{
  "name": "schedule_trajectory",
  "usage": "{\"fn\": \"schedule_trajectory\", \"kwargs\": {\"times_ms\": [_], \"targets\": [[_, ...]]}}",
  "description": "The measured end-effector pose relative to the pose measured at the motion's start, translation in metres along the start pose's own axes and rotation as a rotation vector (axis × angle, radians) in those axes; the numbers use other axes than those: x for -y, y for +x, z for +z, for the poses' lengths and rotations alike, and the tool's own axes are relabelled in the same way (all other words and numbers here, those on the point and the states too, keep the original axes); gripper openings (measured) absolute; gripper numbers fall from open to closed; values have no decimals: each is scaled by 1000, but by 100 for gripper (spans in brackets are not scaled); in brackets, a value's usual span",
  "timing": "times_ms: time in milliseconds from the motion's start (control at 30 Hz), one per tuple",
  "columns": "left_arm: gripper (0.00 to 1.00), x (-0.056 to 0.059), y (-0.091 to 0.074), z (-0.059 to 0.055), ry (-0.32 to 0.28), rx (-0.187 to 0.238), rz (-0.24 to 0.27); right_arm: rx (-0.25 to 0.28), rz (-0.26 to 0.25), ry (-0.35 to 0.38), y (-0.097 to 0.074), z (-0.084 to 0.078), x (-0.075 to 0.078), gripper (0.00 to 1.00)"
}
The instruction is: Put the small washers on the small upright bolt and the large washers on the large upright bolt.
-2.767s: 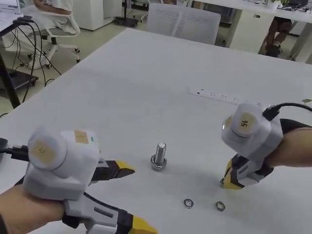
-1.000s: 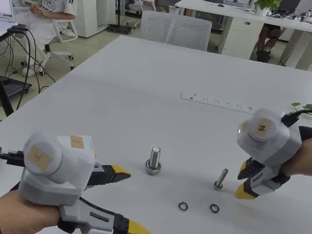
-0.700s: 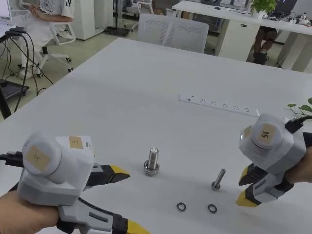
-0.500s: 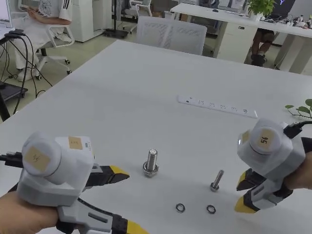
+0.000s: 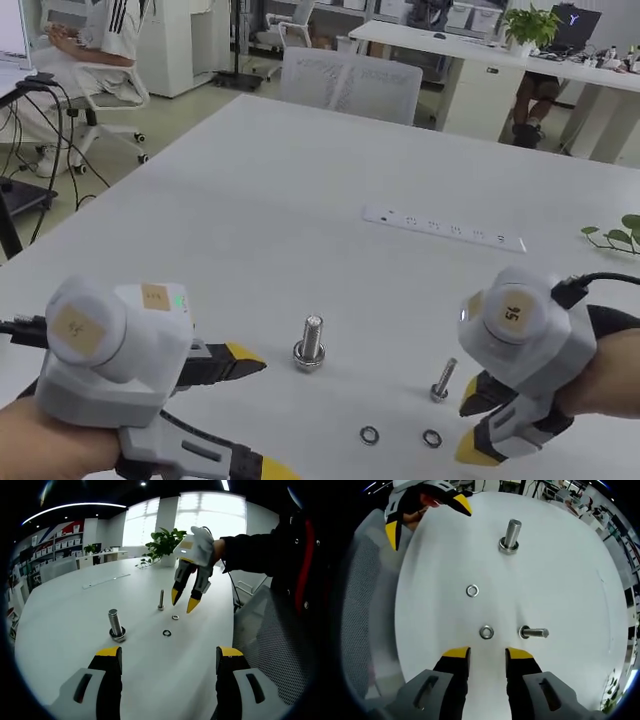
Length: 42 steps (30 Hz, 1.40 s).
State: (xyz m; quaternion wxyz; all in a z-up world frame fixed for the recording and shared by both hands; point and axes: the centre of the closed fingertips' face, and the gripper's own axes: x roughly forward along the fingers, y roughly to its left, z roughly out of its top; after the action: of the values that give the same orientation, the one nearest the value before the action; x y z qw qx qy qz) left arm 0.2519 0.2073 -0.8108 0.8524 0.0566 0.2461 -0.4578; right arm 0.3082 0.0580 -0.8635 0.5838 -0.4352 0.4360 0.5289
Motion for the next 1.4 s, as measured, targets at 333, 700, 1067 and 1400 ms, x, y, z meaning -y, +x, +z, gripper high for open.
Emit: {"fn": "schedule_trajectory", "kwargs": {"times_ms": [333,700,1067,1400], "targets": [[76,1,-3,1,-2,3,7,10,22,-7,12,13,-3,29],[76,1,-3,1,-6,3,10,-1,35,-2,19,13,-2,28],[76,1,-3,0,-7,1,8,4,38,11,19,13,-1,26],[76,1,-2,0,-9,1,4,5,33,3,20,15,0,20]]}}
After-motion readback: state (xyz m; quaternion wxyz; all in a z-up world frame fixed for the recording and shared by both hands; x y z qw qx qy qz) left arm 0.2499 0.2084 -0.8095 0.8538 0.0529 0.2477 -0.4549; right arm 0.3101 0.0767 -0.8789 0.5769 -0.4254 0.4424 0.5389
